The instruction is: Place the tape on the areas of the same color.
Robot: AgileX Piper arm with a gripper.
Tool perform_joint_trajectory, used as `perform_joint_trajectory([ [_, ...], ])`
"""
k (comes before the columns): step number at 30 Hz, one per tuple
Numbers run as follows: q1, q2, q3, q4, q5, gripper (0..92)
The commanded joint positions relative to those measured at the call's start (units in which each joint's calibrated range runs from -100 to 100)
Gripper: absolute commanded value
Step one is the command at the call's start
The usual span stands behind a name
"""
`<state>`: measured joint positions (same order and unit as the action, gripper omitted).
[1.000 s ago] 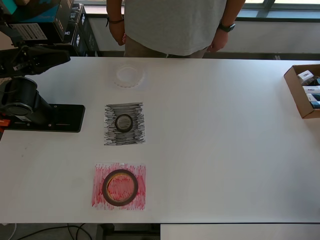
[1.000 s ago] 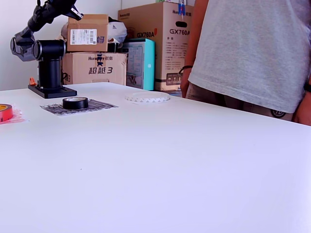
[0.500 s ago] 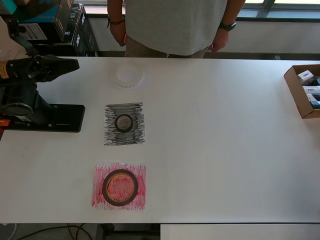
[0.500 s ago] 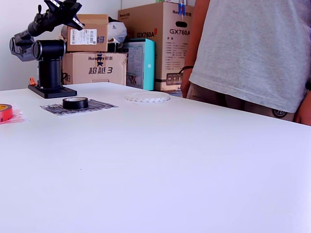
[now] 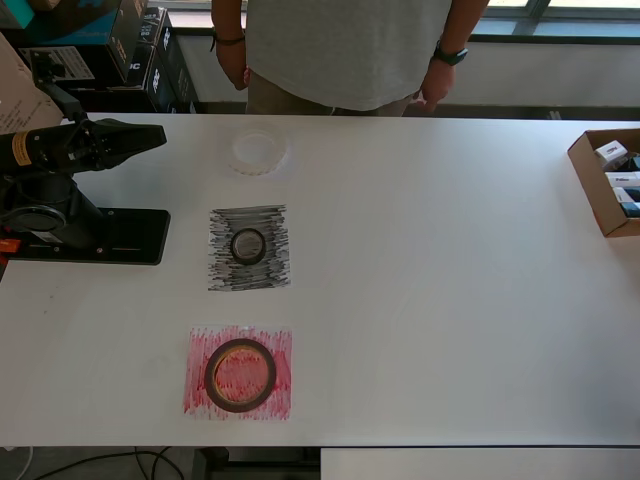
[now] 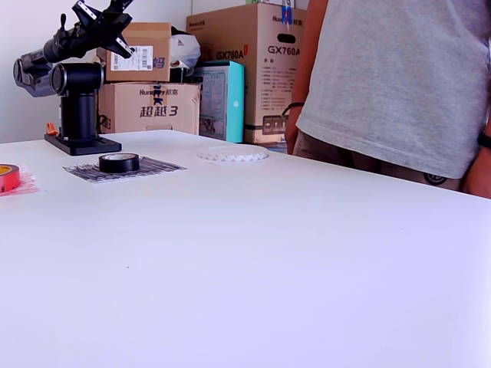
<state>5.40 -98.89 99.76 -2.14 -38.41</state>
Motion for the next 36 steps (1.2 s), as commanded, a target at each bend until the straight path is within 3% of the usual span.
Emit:
perform_joint_trajectory([
  [1,0.2,-0.4,-0.2,-0.3,-0.8,0.0],
  [24,0.1,-0.4,-0.2,4.5,-0.3,0.1],
  [31,-0.6,-0.4,-0.2,13.7,-0.7,0.1],
  [36,-0.1,-0.4,-0.2,14.2,-0.7,0.3],
])
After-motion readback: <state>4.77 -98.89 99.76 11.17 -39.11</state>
